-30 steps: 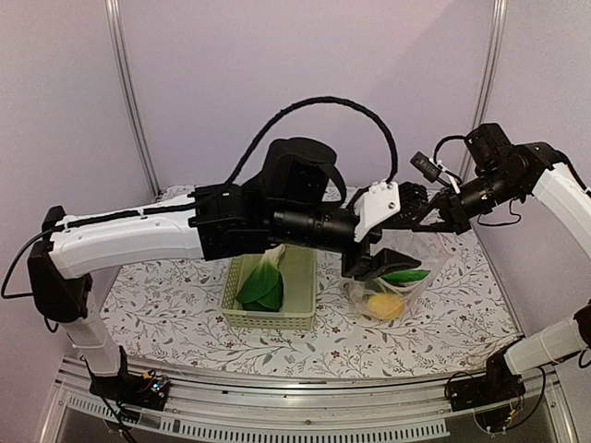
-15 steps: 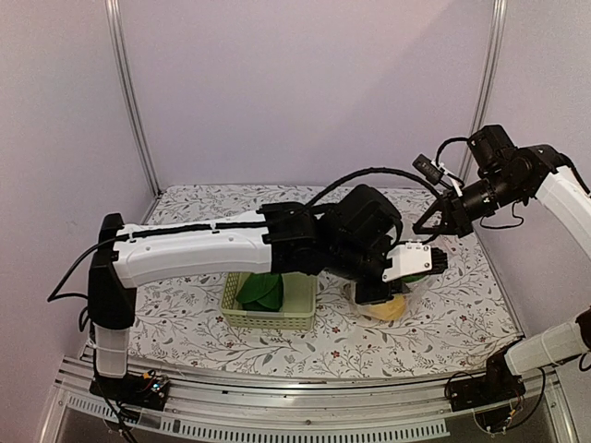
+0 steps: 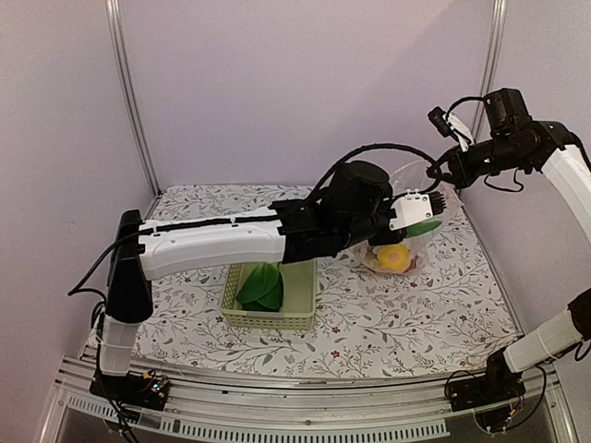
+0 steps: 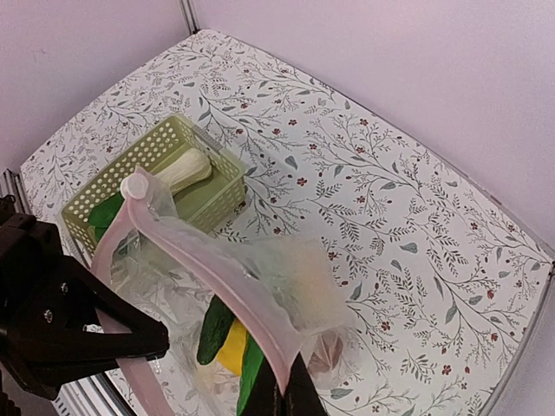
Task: Place the food in the zip-top bag and seal the zipper
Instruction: Adjust the zipper food storage bag at the center of the board.
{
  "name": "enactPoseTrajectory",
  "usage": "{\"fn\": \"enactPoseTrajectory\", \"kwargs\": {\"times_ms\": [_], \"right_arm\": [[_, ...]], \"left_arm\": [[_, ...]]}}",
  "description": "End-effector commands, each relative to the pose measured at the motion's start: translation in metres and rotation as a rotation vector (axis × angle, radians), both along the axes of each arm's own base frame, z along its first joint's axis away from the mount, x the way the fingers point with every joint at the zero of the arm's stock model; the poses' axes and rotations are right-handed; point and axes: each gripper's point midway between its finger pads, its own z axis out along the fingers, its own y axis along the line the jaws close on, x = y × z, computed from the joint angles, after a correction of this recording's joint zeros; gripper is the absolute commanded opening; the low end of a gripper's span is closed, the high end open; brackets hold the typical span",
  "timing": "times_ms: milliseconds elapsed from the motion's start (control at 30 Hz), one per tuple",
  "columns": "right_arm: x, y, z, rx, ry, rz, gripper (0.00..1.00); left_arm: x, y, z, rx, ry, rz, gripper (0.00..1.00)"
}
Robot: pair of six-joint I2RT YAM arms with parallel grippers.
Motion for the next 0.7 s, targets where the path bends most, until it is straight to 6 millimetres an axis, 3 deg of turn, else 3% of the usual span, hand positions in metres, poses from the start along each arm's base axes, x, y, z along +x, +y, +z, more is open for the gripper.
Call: {"fn": "enactPoseTrajectory", "kwargs": {"times_ms": [0, 133, 200, 433, 500, 667], "right_arm": [[0.0, 0.005, -0.018, 0.029, 0.028, 0.006, 0.0], [-0.017, 0.01, -0.056, 0.046, 0.102, 0.057, 0.0], [-0.026, 0.012, -0.07, 0.056, 0.139, 0.074, 0.0], [-0.049, 0.017, -0.081, 0.096, 0.182, 0.139, 0.0], [-0.054, 0.019, -0.081, 0.109, 0.185, 0.157, 0.0], [-0.065, 0.024, -0.081, 0.143, 0.202, 0.203, 0.0]], "left_arm": [[0.004, -0.005, 0.008, -0.123, -0.014, 0.03, 0.09], [-0.01, -0.002, -0.026, -0.105, 0.09, 0.033, 0.42], [-0.028, 0.001, -0.033, -0.092, 0.117, 0.011, 0.49], [-0.1, 0.033, -0.013, -0.235, 0.261, -0.009, 0.58], [-0.113, 0.052, -0.002, -0.314, 0.332, 0.004, 0.59], [-0.128, 0.104, -0.017, -0.43, 0.514, 0.083, 0.6]]}}
